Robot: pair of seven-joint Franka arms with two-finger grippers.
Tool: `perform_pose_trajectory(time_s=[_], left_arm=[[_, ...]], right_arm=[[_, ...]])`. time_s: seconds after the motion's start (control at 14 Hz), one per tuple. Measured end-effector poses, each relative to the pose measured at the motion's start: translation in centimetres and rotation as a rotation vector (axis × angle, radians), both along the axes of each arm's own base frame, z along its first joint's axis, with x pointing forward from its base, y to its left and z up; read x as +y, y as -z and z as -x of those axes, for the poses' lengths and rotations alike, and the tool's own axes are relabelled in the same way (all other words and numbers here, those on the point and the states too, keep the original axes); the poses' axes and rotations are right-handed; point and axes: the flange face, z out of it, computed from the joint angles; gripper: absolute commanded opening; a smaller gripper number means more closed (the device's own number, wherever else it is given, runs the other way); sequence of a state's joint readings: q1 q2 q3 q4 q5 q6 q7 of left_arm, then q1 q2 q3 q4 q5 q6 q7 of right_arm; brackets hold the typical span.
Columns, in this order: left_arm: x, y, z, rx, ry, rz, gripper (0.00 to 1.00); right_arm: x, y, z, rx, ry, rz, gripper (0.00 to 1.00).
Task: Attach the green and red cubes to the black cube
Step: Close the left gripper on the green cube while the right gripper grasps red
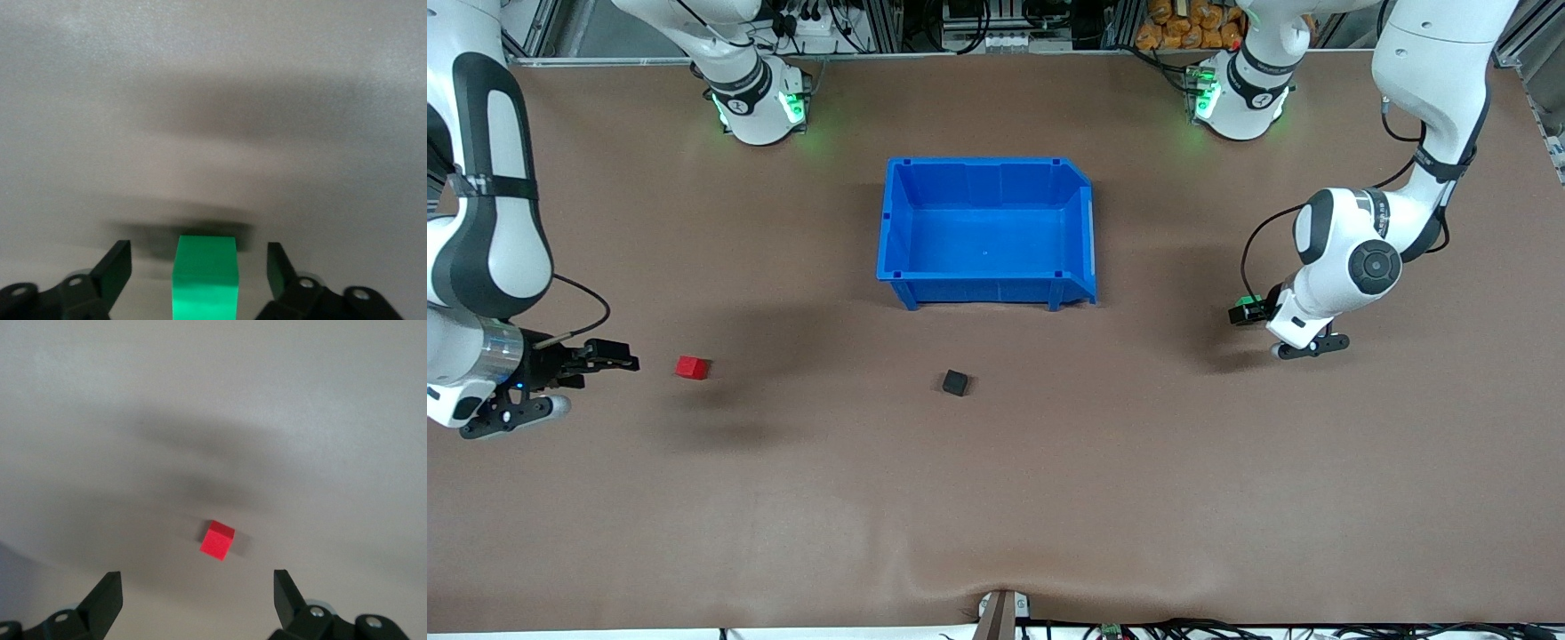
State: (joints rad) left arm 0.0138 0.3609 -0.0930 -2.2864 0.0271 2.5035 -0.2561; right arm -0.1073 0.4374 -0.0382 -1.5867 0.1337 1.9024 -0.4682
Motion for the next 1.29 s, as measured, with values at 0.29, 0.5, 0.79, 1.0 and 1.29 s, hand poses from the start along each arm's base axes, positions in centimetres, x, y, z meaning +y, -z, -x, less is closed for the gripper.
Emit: perform_pose_trajectory(time_s=[0.29,0.5,0.79,1.0,1.29], left_arm=[[-0.2,0.1,0.1,0.004,0.004,0.001,0.53],[-0.3,0.2,0.2,0.005,0.005,0.002,0.08],[-0.4,0.1,0.1,0.002,-0.019,-0.001,0.00],[-2.5,-0.7,-0.6,-0.020,-0.136,-0.006,0.00],[-5.0,-2.4,-2.1,-0.060,-0.255,-0.002,0.00]], right_arm=[[0.2,6.0,2.0,0.086,0.061,-0.005,1.00],[0.8,9.3,2.4,0.173,0.324,0.035,1.00],[1.9,13.4,2.5,0.230,0.467,0.072,1.00],[1.1,16.8,2.8,0.252,0.488,0.083,1.00],[0.5,18.1,2.6,0.224,0.458,0.132,1.00]])
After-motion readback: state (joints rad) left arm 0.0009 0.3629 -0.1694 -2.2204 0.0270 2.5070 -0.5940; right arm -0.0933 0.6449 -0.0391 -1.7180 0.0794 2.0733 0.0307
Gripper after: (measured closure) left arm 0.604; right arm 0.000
